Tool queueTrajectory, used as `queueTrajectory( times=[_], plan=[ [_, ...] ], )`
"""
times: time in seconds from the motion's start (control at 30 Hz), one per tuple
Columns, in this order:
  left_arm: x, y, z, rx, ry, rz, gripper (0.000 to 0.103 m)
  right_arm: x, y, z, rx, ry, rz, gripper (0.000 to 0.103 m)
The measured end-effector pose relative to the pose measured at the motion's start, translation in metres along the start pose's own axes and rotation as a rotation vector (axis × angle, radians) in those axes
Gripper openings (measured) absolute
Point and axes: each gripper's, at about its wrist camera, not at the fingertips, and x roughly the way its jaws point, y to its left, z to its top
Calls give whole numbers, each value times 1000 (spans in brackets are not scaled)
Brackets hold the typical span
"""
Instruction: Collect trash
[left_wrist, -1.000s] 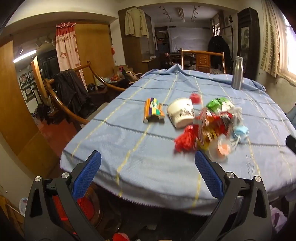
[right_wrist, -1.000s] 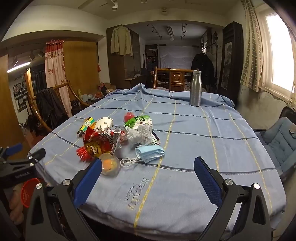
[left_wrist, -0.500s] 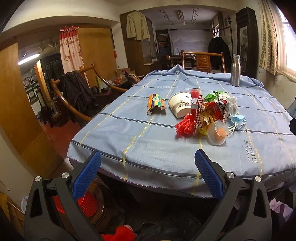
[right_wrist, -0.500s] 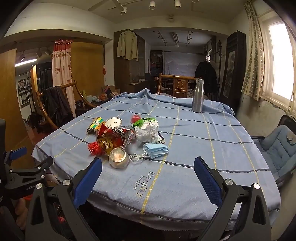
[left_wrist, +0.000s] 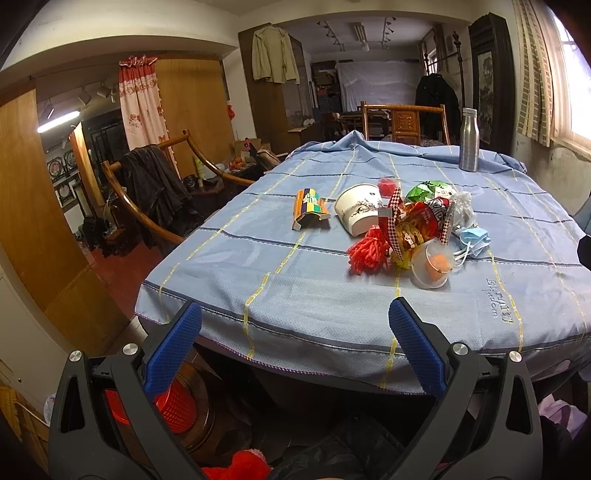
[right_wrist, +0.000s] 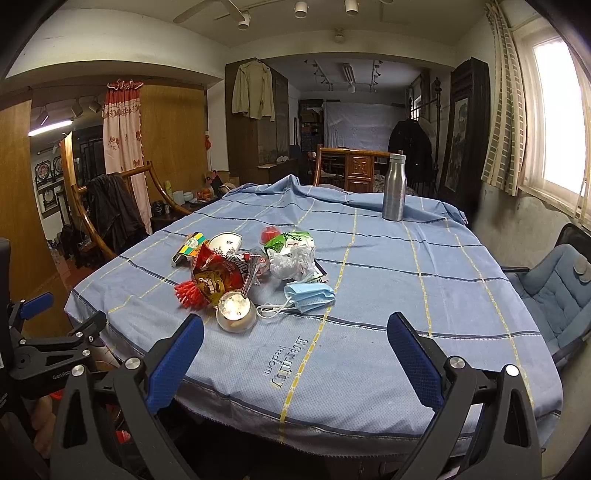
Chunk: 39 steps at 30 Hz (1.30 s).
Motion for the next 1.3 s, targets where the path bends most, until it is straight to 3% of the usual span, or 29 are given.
queueTrajectory(
  times=[1.3],
  plan=[
    [8, 4, -2, -9, 32, -15, 97, 3, 2, -2, 3, 1, 5, 97]
  ],
)
